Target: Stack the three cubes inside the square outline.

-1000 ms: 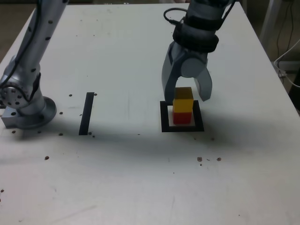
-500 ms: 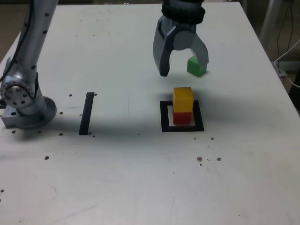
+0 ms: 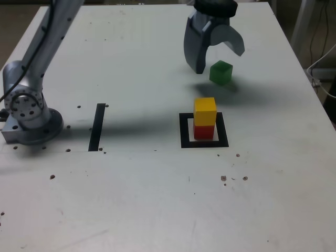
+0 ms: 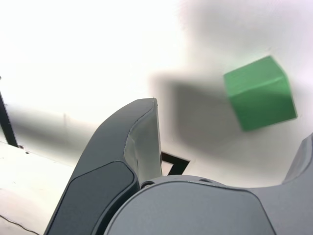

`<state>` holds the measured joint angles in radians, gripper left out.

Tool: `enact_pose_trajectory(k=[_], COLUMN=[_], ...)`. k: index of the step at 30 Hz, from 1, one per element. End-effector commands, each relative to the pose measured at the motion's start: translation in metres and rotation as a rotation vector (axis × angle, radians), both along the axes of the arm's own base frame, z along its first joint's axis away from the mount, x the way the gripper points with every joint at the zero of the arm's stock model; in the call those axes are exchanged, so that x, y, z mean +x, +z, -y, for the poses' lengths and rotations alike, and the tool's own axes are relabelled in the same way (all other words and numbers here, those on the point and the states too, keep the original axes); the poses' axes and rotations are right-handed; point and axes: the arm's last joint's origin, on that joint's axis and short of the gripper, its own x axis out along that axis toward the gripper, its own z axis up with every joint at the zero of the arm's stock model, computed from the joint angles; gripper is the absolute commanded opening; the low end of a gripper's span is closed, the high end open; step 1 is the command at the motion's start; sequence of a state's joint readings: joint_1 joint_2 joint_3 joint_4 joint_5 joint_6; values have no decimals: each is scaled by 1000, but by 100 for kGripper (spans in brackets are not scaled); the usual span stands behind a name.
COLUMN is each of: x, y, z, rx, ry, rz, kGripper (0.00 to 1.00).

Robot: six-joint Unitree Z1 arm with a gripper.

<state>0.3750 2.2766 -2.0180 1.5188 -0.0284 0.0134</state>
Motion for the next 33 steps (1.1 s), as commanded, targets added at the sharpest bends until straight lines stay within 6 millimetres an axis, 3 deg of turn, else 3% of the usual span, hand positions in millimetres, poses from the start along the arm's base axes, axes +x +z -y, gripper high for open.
enact_pose_trajectory(k=[1, 17, 33], x=[4, 18, 19], y=[-4, -35, -39], z=[-6, -35, -37], rx=[-5, -100, -121], ry=[13, 68, 70], rz=[-8, -50, -52], kGripper=[98, 85, 34])
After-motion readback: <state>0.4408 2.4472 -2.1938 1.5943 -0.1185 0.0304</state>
